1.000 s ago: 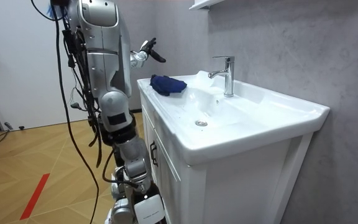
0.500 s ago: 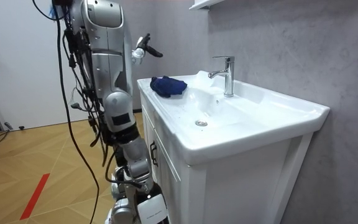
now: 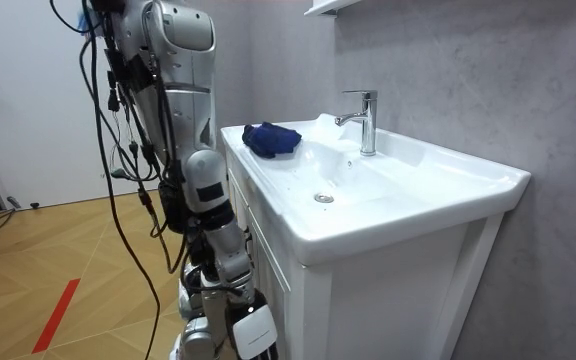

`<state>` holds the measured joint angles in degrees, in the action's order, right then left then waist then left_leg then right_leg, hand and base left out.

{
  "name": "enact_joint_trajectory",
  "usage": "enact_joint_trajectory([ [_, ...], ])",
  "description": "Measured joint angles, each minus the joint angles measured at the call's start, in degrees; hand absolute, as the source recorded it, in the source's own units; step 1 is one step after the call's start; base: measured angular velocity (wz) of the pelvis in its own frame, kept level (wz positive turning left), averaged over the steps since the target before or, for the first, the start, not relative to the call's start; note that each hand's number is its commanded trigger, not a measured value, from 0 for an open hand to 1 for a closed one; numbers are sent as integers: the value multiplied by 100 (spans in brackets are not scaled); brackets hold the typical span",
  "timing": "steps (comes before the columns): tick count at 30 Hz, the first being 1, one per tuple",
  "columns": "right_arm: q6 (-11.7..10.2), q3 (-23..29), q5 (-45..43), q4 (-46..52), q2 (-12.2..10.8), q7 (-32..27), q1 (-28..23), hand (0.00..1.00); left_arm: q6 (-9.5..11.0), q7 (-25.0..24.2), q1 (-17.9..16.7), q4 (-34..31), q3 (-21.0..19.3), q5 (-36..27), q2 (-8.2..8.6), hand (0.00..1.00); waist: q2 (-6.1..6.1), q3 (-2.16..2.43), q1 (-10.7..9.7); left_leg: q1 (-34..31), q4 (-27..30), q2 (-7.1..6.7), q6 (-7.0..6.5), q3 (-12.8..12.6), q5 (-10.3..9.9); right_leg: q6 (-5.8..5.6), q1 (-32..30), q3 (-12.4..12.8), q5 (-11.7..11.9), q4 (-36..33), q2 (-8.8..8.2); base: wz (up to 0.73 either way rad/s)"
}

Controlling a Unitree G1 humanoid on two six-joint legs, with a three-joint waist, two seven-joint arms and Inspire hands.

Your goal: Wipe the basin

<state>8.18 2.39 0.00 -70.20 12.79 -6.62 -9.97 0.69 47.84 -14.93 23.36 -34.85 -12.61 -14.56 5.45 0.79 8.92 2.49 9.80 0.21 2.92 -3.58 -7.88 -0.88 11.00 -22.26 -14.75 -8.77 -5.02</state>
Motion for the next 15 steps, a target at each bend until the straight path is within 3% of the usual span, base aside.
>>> enact_joint_trajectory([
  [2,135,2,2,-10,-9,51,-10,0,-50,-155,-284,810,99,-381,31,0,-33,-5,63,-125,118,-45,-65,170,-41,-30,5,-145,-14,-4,-15,32],
  [6,314,0,-7,-52,-5,147,-5,0,-64,-396,-685,1912,370,-859,110,0,-138,-5,128,-194,162,-108,-95,258,-37,-80,2,-303,-39,-60,-85,23],
  [8,325,-20,-10,-64,11,266,8,0,-62,-539,-747,2466,392,-1008,198,0,-181,-9,156,-218,193,-144,-121,325,-42,-109,0,-353,-67,-96,-117,19],
  [11,439,-55,-32,-332,21,486,218,0,-87,-967,-828,3404,811,-949,346,0,-240,-52,207,-295,290,-194,-181,412,-41,-154,-2,-450,-83,-120,-192,20],
  [15,425,-171,-30,-413,19,695,298,0,-187,-1585,-835,4029,1059,-788,500,0,-311,-88,217,-364,379,-193,-216,417,-55,-177,18,-496,-65,-117,-202,7],
])
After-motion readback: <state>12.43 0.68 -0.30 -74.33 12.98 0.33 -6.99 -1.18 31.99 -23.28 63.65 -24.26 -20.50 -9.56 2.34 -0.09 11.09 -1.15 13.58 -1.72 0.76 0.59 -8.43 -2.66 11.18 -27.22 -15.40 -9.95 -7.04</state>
